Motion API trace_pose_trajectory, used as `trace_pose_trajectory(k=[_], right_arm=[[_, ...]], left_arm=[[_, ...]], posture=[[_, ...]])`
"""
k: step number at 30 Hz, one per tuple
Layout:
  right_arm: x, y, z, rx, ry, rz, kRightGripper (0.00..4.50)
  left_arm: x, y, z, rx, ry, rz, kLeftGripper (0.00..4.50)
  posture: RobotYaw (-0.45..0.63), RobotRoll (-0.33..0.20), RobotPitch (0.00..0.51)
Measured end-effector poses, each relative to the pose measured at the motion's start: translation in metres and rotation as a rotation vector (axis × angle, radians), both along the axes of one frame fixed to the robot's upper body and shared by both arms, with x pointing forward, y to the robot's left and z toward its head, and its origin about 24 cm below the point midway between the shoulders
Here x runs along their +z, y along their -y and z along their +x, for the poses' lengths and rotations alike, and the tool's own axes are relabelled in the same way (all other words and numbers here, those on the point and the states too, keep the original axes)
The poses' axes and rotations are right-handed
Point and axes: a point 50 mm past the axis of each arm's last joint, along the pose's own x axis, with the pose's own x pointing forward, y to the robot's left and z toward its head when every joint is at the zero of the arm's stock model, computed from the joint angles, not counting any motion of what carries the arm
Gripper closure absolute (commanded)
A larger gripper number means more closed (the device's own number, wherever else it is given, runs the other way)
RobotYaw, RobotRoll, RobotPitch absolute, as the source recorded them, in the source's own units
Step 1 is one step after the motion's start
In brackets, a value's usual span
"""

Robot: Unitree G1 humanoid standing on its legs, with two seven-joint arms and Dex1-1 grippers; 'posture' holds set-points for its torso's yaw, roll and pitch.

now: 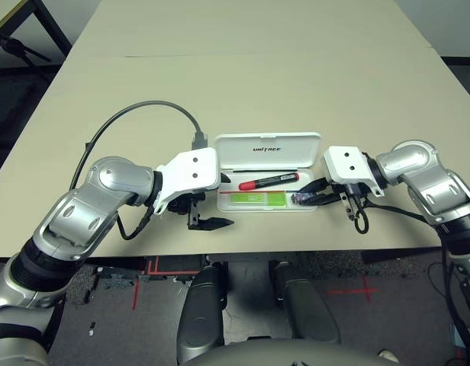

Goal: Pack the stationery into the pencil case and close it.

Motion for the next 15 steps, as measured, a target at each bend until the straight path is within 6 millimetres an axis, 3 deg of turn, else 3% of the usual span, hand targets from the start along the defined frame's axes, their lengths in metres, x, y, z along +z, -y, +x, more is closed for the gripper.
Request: trace_pose_trajectory(k=[2,3,9,12,15], right_arm=[[0.000,-0.001,0.000,0.004,0.000,0.004,4.17],[0.000,-0.001,0.000,0.005,-0.001,0.004,3.41],[0.008,-0.007,-0.006,-0.005,-0.073,0.088,1.32],[0.021,0.004,-0.011,-0.037,-0.130,0.121,0.16],[0.037,0.024,-0.015,-0.115,-0.189,0.143,0.07]], left_arm=[[0.002,0.002,-0.004,0.001,-0.002,-0.002,0.00],[0.004,0.003,-0.006,0.002,-0.004,-0.005,0.00],[0.011,0.007,-0.012,0.030,-0.039,-0.017,0.00],[0.021,0.013,-0.016,0.023,-0.032,-0.019,0.00],[0.028,0.018,-0.019,0.023,-0.028,-0.017,0.00]], posture=[[0.07,0.000,0.228],[0.07,0.000,0.228],[0.06,0.000,0.218],[0.04,0.000,0.211],[0.04,0.000,0.208]])
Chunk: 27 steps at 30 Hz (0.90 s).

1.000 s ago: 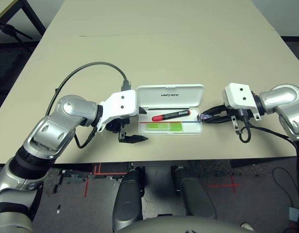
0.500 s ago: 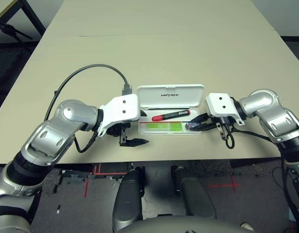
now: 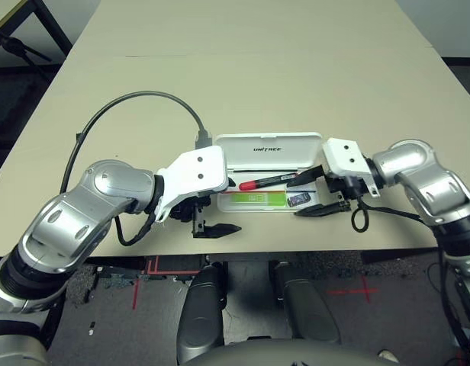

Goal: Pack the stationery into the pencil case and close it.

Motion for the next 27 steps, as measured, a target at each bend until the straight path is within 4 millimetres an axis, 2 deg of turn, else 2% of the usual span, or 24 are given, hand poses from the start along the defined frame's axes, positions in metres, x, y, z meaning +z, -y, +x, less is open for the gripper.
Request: trace_pose_trajectory(k=[3,11,17,20,22,25,27], right_arm=[[0.012,0.026,-0.005,-0.094,-0.024,-0.017,0.07],[0.022,0.079,-0.013,-0.308,-0.039,-0.004,0.07],[0.016,0.099,-0.021,-0.388,-0.060,-0.007,0.07],[0.015,0.101,-0.022,-0.401,-0.057,-0.012,0.07],[0.014,0.101,-0.022,-0.408,-0.054,-0.008,0.07],[0.012,0.100,-0.021,-0.415,-0.053,0.008,0.00],[0.011,0.099,-0.020,-0.418,-0.052,0.013,0.00]], left_arm=[[0.002,0.005,-0.004,0.003,-0.002,-0.001,0.00],[0.000,0.013,-0.012,0.013,-0.006,-0.005,0.00],[-0.015,0.006,-0.014,0.011,-0.014,0.015,0.00],[-0.024,-0.008,-0.009,0.034,-0.002,0.061,0.00],[-0.035,-0.028,-0.001,0.082,0.014,0.150,0.00],[-0.049,-0.056,0.020,0.167,0.029,0.197,0.61],[-0.054,-0.077,0.041,0.245,0.060,0.219,1.43]], posture=[[0.03,0.000,0.200],[0.01,0.000,0.192],[-0.01,0.000,0.192],[-0.01,0.000,0.193],[0.00,0.000,0.192],[0.00,0.000,0.191],[0.00,0.000,0.191]])
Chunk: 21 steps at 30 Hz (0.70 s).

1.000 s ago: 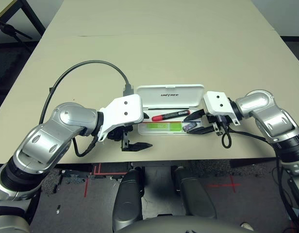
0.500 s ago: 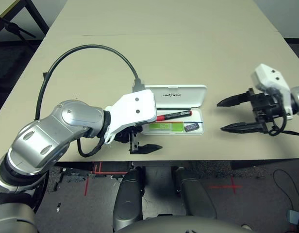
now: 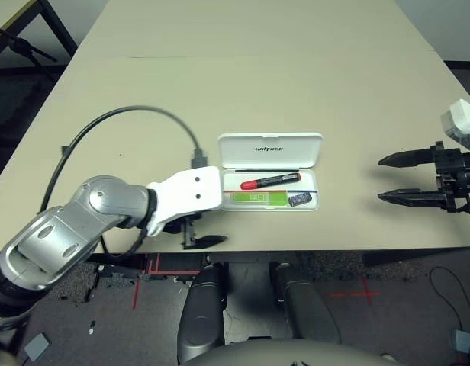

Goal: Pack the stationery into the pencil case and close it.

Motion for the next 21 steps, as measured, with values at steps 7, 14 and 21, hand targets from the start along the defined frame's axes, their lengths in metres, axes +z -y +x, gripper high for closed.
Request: trace_pose_trajectory(k=[7,14,21], right_arm=[[-0.001,-0.002,0.001,-0.003,0.007,0.004,0.00],[-0.004,-0.007,0.002,-0.001,0.013,0.009,0.00],[-0.004,-0.009,0.001,0.002,0.016,0.002,0.00]], left_arm=[[0.015,-0.049,0.068,0.229,0.221,0.035,4.13],[0.019,-0.043,0.101,0.314,0.346,-0.124,4.46],[0.015,-0.014,0.111,0.271,0.326,-0.226,4.46]], posture=[[0.00,0.000,0.190],[0.00,0.000,0.190],[-0.03,0.000,0.189]])
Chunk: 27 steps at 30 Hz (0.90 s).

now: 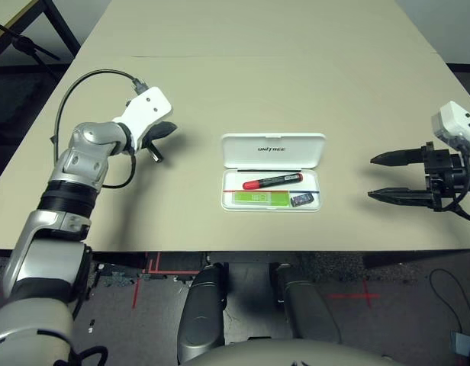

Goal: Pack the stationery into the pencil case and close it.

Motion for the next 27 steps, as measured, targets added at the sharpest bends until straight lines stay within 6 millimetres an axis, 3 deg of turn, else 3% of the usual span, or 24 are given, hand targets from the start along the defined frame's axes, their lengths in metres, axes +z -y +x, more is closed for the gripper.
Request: trace_pose_trajectory(k=[9,16,27], right_arm=[[-0.001,0.000,-0.001,-0.001,-0.005,-0.001,0.00],[-0.003,-0.001,0.000,0.005,-0.003,-0.014,0.00],[-0.009,0.000,0.002,0.007,-0.005,-0.022,0.00]], left_arm=[[0.011,0.055,-0.006,-0.171,-0.020,-0.156,4.46],[0.017,0.080,-0.032,-0.314,-0.085,-0.210,4.46],[0.018,0.093,-0.056,-0.450,-0.178,-0.104,4.46]], posture=[[-0.03,0.000,0.189],[-0.02,0.000,0.192],[-0.02,0.000,0.185]])
